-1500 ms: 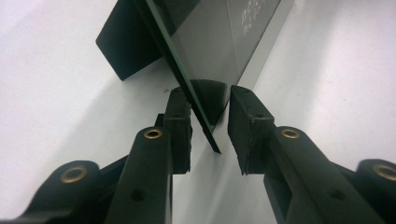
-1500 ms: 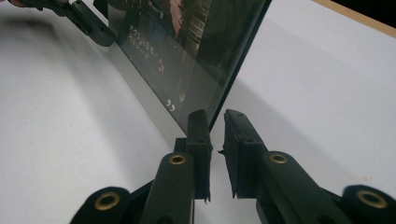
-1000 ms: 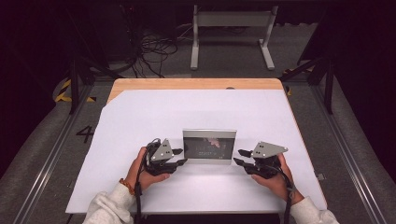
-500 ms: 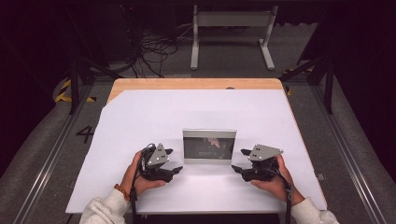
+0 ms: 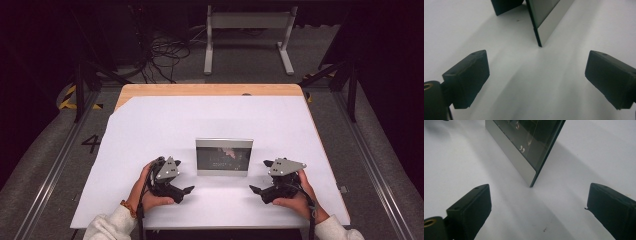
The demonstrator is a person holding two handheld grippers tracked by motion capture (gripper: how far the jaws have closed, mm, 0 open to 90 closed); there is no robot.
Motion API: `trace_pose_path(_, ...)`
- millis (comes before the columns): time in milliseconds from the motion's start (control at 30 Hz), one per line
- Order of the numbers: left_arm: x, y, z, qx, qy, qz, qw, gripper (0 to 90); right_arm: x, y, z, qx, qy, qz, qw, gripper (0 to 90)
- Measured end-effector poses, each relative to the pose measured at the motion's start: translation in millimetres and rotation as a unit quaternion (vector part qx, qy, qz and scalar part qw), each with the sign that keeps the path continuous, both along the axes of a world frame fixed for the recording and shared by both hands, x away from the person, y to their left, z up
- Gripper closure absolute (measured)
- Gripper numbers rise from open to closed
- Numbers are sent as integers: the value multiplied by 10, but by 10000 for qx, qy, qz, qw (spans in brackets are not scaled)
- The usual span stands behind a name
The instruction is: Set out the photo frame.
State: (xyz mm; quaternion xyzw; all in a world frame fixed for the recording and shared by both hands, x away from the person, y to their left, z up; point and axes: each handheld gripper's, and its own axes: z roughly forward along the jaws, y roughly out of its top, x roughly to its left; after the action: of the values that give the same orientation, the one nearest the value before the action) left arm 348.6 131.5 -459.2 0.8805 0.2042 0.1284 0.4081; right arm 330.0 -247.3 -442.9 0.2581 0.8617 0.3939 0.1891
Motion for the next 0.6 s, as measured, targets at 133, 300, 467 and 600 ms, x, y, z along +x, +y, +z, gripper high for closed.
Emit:
trace_pose_path(133, -34, 9, 19, -28, -90, -1, 10000, 52, -5, -24, 1, 35, -68, -25, 10000, 64)
trace_pose_path(300, -69, 90, 51, -206, -151, 51, 9997, 60, -69, -93, 22, 184, -212, -51, 9996, 75)
trace_pose_path(467, -76, 114, 55, -129, -211, 81, 9997, 60, -72, -73, 31, 105, -279, -69, 9995, 78)
trace_pose_path(600, -68, 119, 57, -108, -221, 101, 9996, 60, -72, -55, 30, 92, -290, -51, 9995, 79)
